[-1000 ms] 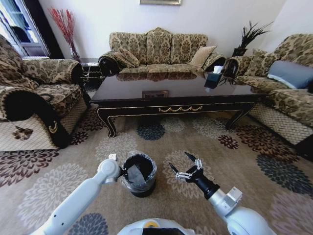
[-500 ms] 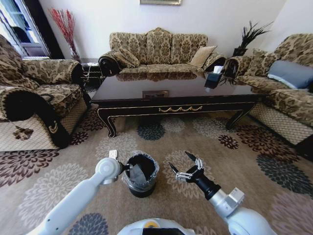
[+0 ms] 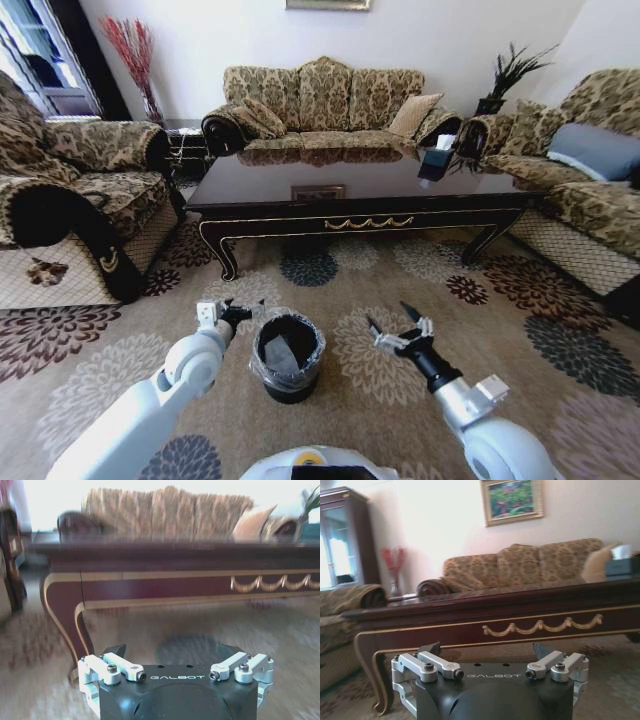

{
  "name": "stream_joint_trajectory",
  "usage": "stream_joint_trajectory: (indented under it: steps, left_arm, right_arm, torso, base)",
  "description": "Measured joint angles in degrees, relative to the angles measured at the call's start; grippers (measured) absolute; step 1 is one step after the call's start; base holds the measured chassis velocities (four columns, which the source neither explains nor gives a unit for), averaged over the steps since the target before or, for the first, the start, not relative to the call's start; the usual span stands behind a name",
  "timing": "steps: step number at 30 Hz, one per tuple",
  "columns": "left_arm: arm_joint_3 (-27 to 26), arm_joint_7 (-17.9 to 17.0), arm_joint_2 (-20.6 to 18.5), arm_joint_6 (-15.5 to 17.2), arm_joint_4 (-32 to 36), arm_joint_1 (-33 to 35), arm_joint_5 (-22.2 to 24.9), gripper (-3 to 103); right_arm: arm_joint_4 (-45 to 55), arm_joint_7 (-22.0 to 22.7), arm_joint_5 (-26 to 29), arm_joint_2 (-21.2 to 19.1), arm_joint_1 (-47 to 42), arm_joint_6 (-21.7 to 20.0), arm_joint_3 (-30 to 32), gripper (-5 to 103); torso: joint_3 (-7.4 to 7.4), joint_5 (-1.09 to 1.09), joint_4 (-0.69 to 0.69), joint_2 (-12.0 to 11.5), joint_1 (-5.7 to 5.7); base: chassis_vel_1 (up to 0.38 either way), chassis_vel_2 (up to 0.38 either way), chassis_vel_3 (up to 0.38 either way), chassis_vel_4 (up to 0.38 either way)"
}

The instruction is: Move to the front of the table and pick up the trash from the floor, then place it into the trash bin.

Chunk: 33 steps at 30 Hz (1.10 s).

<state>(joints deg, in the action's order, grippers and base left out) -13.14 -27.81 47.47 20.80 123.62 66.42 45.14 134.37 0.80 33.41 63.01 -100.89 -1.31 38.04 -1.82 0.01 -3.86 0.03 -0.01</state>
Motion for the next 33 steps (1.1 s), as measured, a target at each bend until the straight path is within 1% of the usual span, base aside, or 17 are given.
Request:
stream_joint_trajectory:
  steps: [1, 2, 4, 7, 8, 9, 12, 13, 16, 19, 20, 22, 23, 24, 25, 29, 33]
  left_arm:
    - [-1.24, 1.89, 0.04, -2.34, -0.64, 1.44, -3.48, 100]
    - [-1.24, 1.89, 0.04, -2.34, -0.64, 1.44, -3.48, 100]
    - [-4.29, 4.36, 0.84, -6.12, -1.75, 4.55, -9.36, 100]
    - [-8.61, 7.12, 2.76, -10.58, -2.25, 10.38, -15.67, 100]
    - [-8.61, 7.12, 2.76, -10.58, -2.25, 10.38, -15.67, 100]
    - [-10.29, 8.17, 3.63, -12.00, -2.10, 13.10, -17.55, 100]
    - [-14.18, 10.06, 6.10, -14.93, -0.80, 19.12, -20.43, 100]
    - [-15.65, 10.82, 7.31, -16.18, -0.33, 21.41, -21.20, 100]
    - [-17.70, 11.84, 9.30, -18.20, 0.13, 24.92, -22.61, 100]
    - [-21.09, 13.30, 12.36, -21.55, 1.01, 30.43, -24.40, 100]
    - [-21.09, 13.30, 12.36, -21.55, 1.01, 30.43, -24.40, 100]
    - [-22.54, 13.91, 13.79, -23.12, 1.66, 32.89, -24.97, 100]
    - [-23.54, 14.47, 15.21, -24.84, 2.13, 35.34, -25.82, 100]
    - [-24.10, 14.80, 16.04, -25.78, 2.26, 36.80, -26.29, 100]
    - [-24.10, 14.80, 16.04, -25.78, 2.26, 36.80, -26.29, 100]
    - [-26.10, 15.85, 17.64, -28.26, 2.46, 40.79, -26.62, 100]
    - [-26.84, 16.16, 17.95, -29.52, 2.59, 42.06, -26.59, 100]
  right_arm:
    - [-0.38, 0.66, 1.29, 1.13, 0.42, -0.47, 0.91, 100]
    - [-0.38, 0.66, 1.29, 1.13, 0.42, -0.47, 0.91, 100]
    - [-1.45, 0.97, 1.47, 2.62, 0.88, -0.38, 2.37, 100]
    - [-3.60, 0.41, -1.64, 3.81, 1.41, 1.70, 3.38, 100]
    - [-3.60, 0.41, -1.64, 3.81, 1.41, 1.70, 3.38, 100]
    - [-4.53, -0.06, -3.16, 4.30, 1.68, 2.87, 3.55, 100]
    - [-6.12, -1.73, -4.67, 5.79, 2.39, 5.69, 3.54, 100]
    - [-6.18, -2.48, -4.22, 6.74, 2.57, 6.56, 3.32, 100]
    - [-6.18, -3.75, -3.96, 8.00, 2.85, 7.74, 3.15, 100]
    - [-7.17, -6.29, -7.32, 8.96, 3.06, 10.47, 3.56, 100]
    - [-7.17, -6.29, -7.32, 8.96, 3.06, 10.47, 3.56, 100]
    - [-8.40, -7.58, -10.41, 9.12, 2.96, 12.07, 4.36, 100]
    - [-9.85, -8.42, -12.92, 9.19, 2.94, 13.53, 5.03, 100]
    - [-10.71, -8.78, -13.81, 9.21, 2.94, 14.10, 5.25, 100]
    - [-10.71, -8.78, -13.81, 9.21, 2.94, 14.10, 5.25, 100]
    - [-12.92, -9.84, -15.17, 9.10, 3.41, 15.10, 5.34, 100]
    - [-14.09, -10.40, -15.52, 8.72, 3.66, 15.30, 5.03, 100]
  torso:
    - [0.00, -0.01, 0.01, 0.00, 0.00]
    - [0.00, -0.01, 0.01, 0.00, 0.00]
    - [0.00, -0.01, -0.01, 0.00, 0.00]
    - [0.00, -0.02, 0.00, 0.00, 0.00]
    - [0.00, -0.02, 0.00, 0.00, 0.00]
    - [0.00, 0.00, 0.01, 0.00, 0.00]
    - [0.00, 0.00, 0.01, 0.00, 0.00]
    - [0.00, 0.01, 0.01, 0.00, 0.00]
    - [0.00, -0.01, 0.01, 0.00, 0.00]
    - [0.01, -0.01, 0.01, 0.00, 0.00]
    - [0.01, -0.01, 0.01, 0.00, 0.00]
    - [0.01, -0.01, 0.01, 0.00, 0.00]
    - [0.01, 0.00, 0.00, 0.00, 0.00]
    - [0.01, 0.00, 0.00, 0.00, 0.00]
    - [0.01, 0.00, 0.00, 0.00, 0.00]
    - [0.00, 0.00, 0.01, 0.00, 0.00]
    - [0.00, 0.00, 0.01, 0.00, 0.00]
  base:
    - [0.000, 0.000, 0.000, 0.000]
    - [0.000, 0.000, 0.000, 0.000]
    - [0.000, 0.000, 0.000, 0.000]
    - [0.000, 0.000, 0.000, 0.000]
    - [0.000, 0.000, 0.000, 0.000]
    - [0.000, 0.000, 0.000, 0.000]
    - [0.000, 0.000, 0.000, 0.000]
    - [0.000, 0.000, 0.000, 0.000]
    - [0.000, 0.000, 0.000, 0.000]
    - [0.000, 0.000, 0.000, 0.000]
    - [0.000, 0.000, 0.000, 0.000]
    - [0.000, 0.000, 0.000, 0.000]
    - [0.000, 0.000, 0.000, 0.000]
    - [0.000, 0.000, 0.000, 0.000]
    - [0.000, 0.000, 0.000, 0.000]
    - [0.000, 0.000, 0.000, 0.000]
    - [0.000, 0.000, 0.000, 0.000]
